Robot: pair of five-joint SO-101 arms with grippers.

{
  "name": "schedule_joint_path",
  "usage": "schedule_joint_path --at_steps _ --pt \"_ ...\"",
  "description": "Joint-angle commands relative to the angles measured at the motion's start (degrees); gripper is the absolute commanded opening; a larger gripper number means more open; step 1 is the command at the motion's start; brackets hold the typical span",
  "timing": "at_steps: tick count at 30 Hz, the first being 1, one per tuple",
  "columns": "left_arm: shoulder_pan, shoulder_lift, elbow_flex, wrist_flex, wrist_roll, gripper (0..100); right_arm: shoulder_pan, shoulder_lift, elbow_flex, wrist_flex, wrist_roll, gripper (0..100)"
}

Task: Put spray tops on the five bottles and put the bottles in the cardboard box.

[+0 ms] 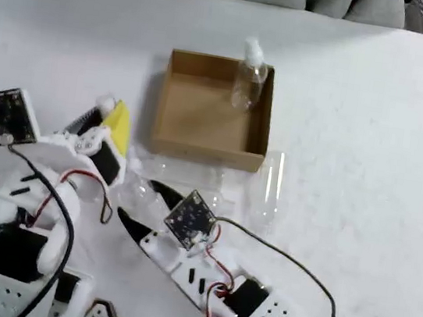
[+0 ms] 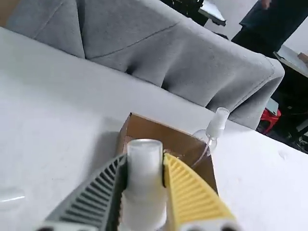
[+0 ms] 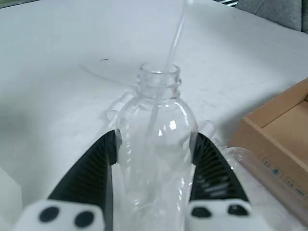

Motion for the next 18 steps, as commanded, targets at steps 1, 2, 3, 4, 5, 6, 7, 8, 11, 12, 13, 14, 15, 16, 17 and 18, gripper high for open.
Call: schedule_joint_path --at_steps 1,2,3,4,5,6,7,8,11,12,13,14,15,16,17,18 --pt "-0.13 -4.79 0.44 -0.44 -0.62 2 0.04 -0.48 -0.62 -1.45 0.09 1.6" --pt "-0.22 -5.93 0.88 -0.44 -0.62 2 0.04 -0.48 -0.62 -1.45 0.09 1.6" --pt "-0.22 -7.08 1.32 -0.44 -0.62 3 0.04 -0.48 -0.62 -1.45 0.09 1.6" --pt "-0.22 -8.13 1.85 -0.44 -0.62 5 0.04 -0.48 -0.62 -1.45 0.09 1.6" --pt "-0.22 -9.19 2.37 -0.44 -0.62 9 0.04 -0.48 -0.62 -1.45 0.09 1.6" --pt "-0.13 -9.98 2.9 -0.44 -0.62 12 0.04 -0.48 -0.62 -1.45 0.09 1.6" --pt "-0.04 -10.77 3.43 -0.44 -0.62 16 0.04 -0.48 -0.62 -1.45 0.09 1.6" --pt "0.04 -11.3 3.87 -0.18 -0.62 19 0.04 -0.48 -0.62 -1.45 0.09 1.6" --pt "-0.13 -11.82 4.13 -0.09 -0.62 23 0.04 -0.48 -0.62 -1.45 0.09 1.6" --pt "-0.22 -11.82 4.13 -0.09 -0.62 23 0.04 -0.48 -0.62 -1.45 0.09 1.6" --pt "-0.22 -12.0 4.13 -0.09 -0.62 22 0.04 -0.48 -0.62 -1.45 0.09 1.6" --pt "-0.22 -12.0 4.13 -0.09 -0.62 22 0.04 -0.48 -0.62 -1.45 0.09 1.6" --pt "-0.22 -12.0 4.13 -0.09 -0.62 22 0.04 -0.48 -0.62 -1.45 0.09 1.6" --pt "-0.22 -12.0 4.13 -0.09 -0.62 21 0.04 -0.48 -0.62 -1.45 0.09 1.6" --pt "-0.22 -12.0 4.13 -0.09 -0.62 21 0.04 -0.48 -0.62 -1.45 0.09 1.6" --pt "-0.22 -12.0 4.04 -0.09 -0.62 21 0.04 -0.48 -0.62 -1.45 0.09 1.6"
